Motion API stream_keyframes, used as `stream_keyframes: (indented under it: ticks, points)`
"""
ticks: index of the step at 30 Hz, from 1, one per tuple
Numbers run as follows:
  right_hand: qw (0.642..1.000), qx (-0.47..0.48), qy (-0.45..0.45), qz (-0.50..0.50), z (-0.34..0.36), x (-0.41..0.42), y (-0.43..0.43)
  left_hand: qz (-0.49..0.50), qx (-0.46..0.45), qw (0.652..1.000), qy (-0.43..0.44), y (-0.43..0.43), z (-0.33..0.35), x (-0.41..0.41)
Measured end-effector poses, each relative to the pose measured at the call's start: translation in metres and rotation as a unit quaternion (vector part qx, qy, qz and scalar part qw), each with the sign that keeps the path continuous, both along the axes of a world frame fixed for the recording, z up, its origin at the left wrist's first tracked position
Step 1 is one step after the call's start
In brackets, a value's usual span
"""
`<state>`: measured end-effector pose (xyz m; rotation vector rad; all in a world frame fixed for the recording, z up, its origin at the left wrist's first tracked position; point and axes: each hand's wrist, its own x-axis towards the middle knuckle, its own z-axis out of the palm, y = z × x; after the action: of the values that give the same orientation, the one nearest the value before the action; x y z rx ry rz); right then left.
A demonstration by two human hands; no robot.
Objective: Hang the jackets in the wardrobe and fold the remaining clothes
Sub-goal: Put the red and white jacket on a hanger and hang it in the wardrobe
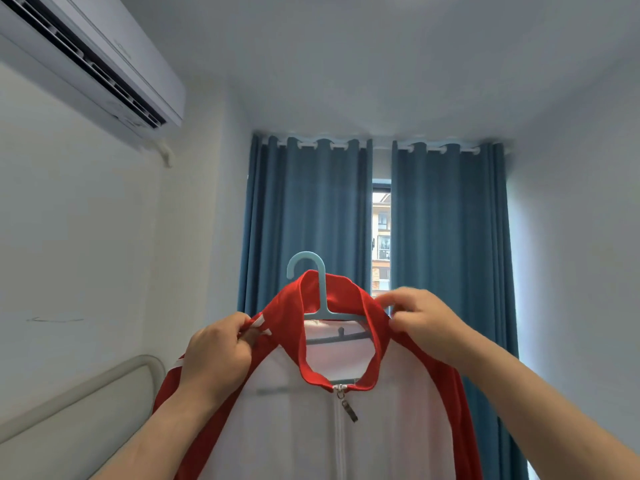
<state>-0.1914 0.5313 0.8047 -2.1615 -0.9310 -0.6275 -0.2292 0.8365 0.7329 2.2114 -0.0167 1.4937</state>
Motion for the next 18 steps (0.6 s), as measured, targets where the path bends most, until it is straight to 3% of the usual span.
stream_keyframes:
  ticks: [2, 4, 9, 11, 15, 18]
  points:
    - [0.995, -0.097, 0.008, -0.028, -0.015, 0.003, -0.002, 0.004, -0.003, 1.0, 0.003, 0.007, -0.002, -0.002]
    - [0.987, -0.125, -0.054, -0.083, -0.025, 0.011, 0.004, -0.007, 0.008, 1.0, 0.01, 0.01, -0.003, -0.002]
    - [0.987, -0.021, -0.092, -0.131, -0.029, 0.027, 0.009, -0.13, 0.086, 0.987, -0.041, 0.033, 0.001, -0.013]
    - [0.987, 0.017, -0.089, -0.135, -0.03, 0.027, 0.01, -0.102, 0.115, 0.987, -0.05, 0.05, -0.001, -0.018]
    - [0.976, 0.082, -0.093, -0.179, -0.031, 0.022, 0.017, -0.018, 0.069, 0.996, -0.044, 0.072, -0.014, -0.026]
    - [0.97, 0.102, -0.079, -0.205, -0.037, 0.018, 0.024, -0.01, 0.067, 0.997, -0.025, 0.075, -0.016, -0.033]
